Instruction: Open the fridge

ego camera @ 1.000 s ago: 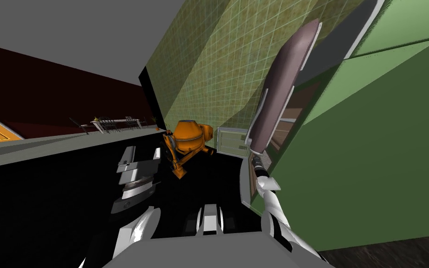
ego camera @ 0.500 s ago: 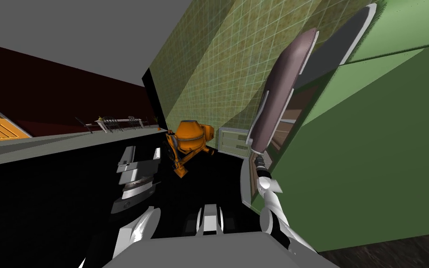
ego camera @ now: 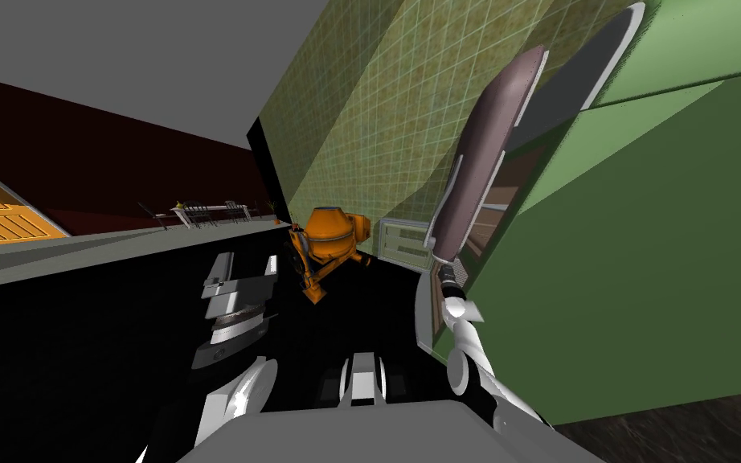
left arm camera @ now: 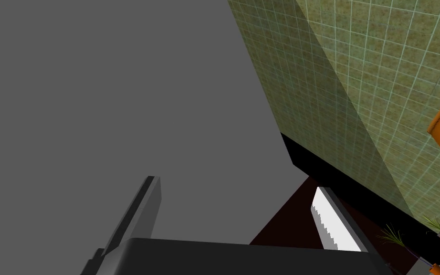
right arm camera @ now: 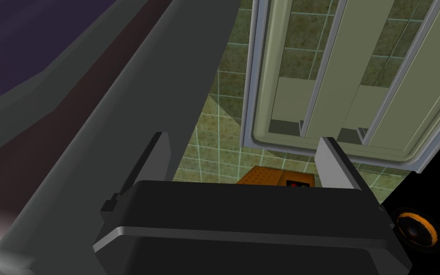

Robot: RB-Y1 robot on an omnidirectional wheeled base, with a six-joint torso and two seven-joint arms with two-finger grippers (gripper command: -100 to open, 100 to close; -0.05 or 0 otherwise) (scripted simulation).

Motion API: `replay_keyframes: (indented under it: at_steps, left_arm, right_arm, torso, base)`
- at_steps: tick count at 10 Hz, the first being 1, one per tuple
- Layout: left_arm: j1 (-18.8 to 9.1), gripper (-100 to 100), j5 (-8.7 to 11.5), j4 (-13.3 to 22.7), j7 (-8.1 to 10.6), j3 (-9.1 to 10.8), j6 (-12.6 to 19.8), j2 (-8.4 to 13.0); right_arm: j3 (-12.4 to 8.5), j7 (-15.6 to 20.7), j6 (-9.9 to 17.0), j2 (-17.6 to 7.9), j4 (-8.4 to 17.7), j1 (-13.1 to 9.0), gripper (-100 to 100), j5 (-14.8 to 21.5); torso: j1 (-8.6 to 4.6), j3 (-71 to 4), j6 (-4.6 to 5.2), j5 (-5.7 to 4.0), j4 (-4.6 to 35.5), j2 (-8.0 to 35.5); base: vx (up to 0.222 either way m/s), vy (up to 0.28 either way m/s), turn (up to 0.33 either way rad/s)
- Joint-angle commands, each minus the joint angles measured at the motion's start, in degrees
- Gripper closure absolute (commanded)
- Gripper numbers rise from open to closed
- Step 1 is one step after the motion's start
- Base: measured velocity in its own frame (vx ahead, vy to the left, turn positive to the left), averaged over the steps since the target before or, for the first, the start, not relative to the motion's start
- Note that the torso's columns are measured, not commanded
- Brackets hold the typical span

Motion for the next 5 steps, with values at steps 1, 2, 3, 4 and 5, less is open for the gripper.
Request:
replay_keyframes:
  at_steps: [1, 2, 3, 4, 5]
  left_arm:
    - [0.0, 0, 0.0, 0.0, 0.00, 0.00, 0.0, 0.0]
    - [0.0, 0, 0.0, 0.0, 0.00, 0.00, 0.0, 0.0]
    - [0.0, 0, 0.0, 0.0, 0.00, 0.00, 0.0, 0.0]
    - [0.0, 0, 0.0, 0.0, 0.00, 0.00, 0.0, 0.0]
    - [0.0, 0, 0.0, 0.0, 0.00, 0.00, 0.0, 0.0]
  right_arm:
    - [0.9, -0.9, -2.6, -0.9, -0.1, -2.1, -100, 0.9]
    - [1.2, -1.2, -3.5, -1.2, -0.1, -2.9, -100, 1.2]
    - [1.5, -1.5, -4.4, -1.6, 0.0, -3.6, -100, 1.5]
    - [1.8, -1.8, -5.4, -2.0, 0.0, -4.4, -100, 1.8]
    - [1.3, -1.4, -4.7, -1.5, 1.2, -3.4, -100, 1.6]
  torso:
    - [0.09, 0.0, -0.04, 0.11, 0.1, 0.0]
    - [0.17, 0.0, -0.04, 0.21, 0.2, 0.1]
    - [0.18, 0.1, -0.05, 0.30, 0.3, 0.1]
    - [0.20, 0.1, -0.06, 0.41, 0.4, 0.2]
    - [0.29, 0.1, -0.06, 0.49, 0.5, 0.2]
  base:
    - [-0.066, -0.001, 0.016]
    - [-0.066, -0.002, 0.018]
    - [-0.077, 0.010, 0.016]
    - [-0.062, 0.004, 0.015]
    - [-0.016, -0.008, 0.008]
